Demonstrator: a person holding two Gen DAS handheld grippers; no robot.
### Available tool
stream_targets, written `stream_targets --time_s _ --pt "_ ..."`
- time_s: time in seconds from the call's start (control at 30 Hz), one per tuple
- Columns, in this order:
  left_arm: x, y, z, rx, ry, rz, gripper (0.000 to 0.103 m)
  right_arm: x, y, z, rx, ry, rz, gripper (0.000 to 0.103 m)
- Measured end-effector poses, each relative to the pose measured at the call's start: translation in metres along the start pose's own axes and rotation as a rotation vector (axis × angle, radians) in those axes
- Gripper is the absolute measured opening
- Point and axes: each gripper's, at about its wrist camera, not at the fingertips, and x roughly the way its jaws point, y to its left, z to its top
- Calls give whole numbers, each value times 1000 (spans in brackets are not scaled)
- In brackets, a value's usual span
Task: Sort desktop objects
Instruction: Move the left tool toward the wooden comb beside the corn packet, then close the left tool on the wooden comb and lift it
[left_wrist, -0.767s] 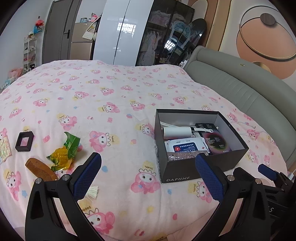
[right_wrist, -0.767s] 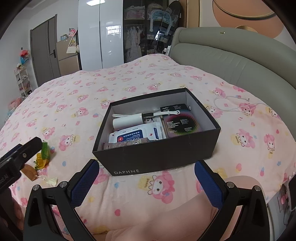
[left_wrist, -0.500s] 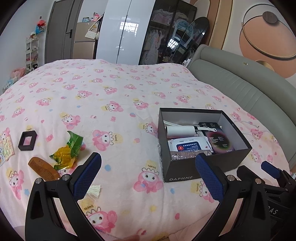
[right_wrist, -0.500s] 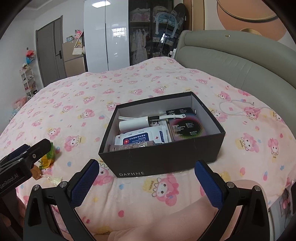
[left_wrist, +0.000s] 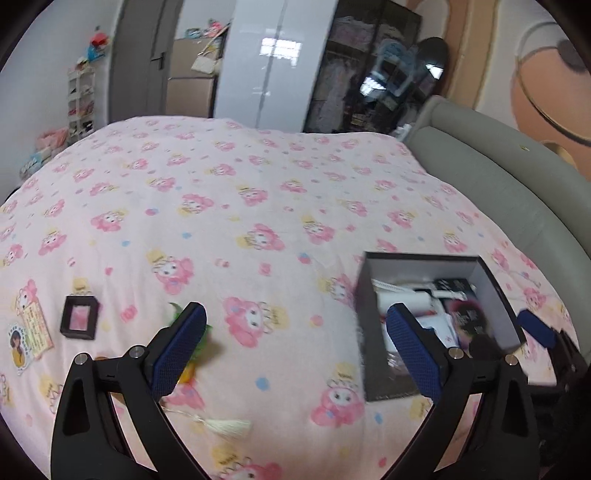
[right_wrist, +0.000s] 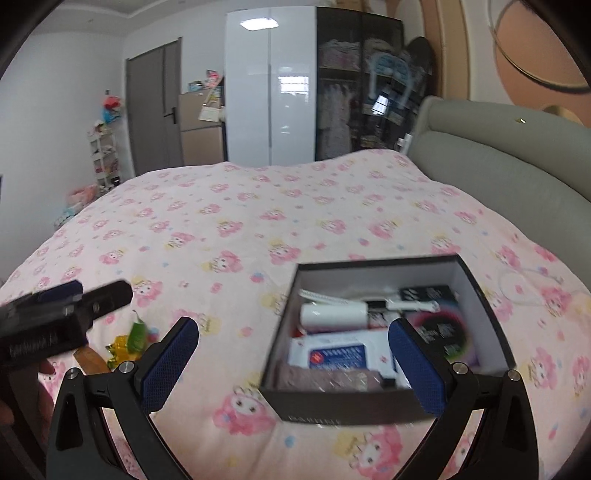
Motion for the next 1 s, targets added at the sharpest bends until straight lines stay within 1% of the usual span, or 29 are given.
stream_targets --time_s 0.03,0.07,0.13,0.23,0.27,0.3,0.33,0.37,0.4,0.43,0.47,0.53,0.57,0.63,0.73,0.83,0.9,0.93,0.97,1.0 --pt "4 14 -2 -32 17 18 97 9 8 0 -18 17 23 103" --pt "9 28 -4 -64 34 35 93 18 17 -2 -33 44 51 103" --pt "17 55 -7 -127 68 71 90 38 35 -10 -57 111 114 103" --pt "37 94 -23 -256 153 104 74 63 57 -27 -84 197 198 100" --pt "42 105 -28 -305 178 112 72 71 66 -31 -103 217 222 98" --pt "46 116 -33 -355 194 122 72 77 76 -34 -118 231 243 94" --pt "50 126 -38 -405 208 133 70 82 85 -36 -132 245 264 86" --pt "52 138 -42 -458 217 154 68 89 95 -38 -146 260 285 82" --pt "53 149 -47 -506 219 177 68 95 105 -39 -160 275 305 71" --pt "53 159 -53 -554 220 200 68 102 115 -40 -173 291 325 62" --pt "54 169 -58 -601 220 222 68 109 125 -42 -187 306 346 60" --pt "55 189 -72 -711 235 220 69 121 145 -49 -209 353 396 54" --pt "57 200 -80 -779 247 203 70 127 156 -54 -216 378 421 54" --pt "62 216 -97 -894 283 202 71 140 174 -65 -238 431 471 54" --pt "67 229 -115 -1021 324 214 71 151 197 -81 -284 495 523 54" --pt "79 229 -124 -1066 370 207 71 162 208 -98 -310 585 551 54" --pt "89 223 -127 -1059 401 199 71 167 208 -105 -320 618 547 54" --pt "94 219 -126 -1044 417 198 69 169 208 -109 -325 632 544 54" --pt "96 213 -125 -1024 426 202 64 170 207 -112 -328 639 544 54" --pt "98 208 -123 -1003 432 208 57 170 205 -114 -332 637 532 38"
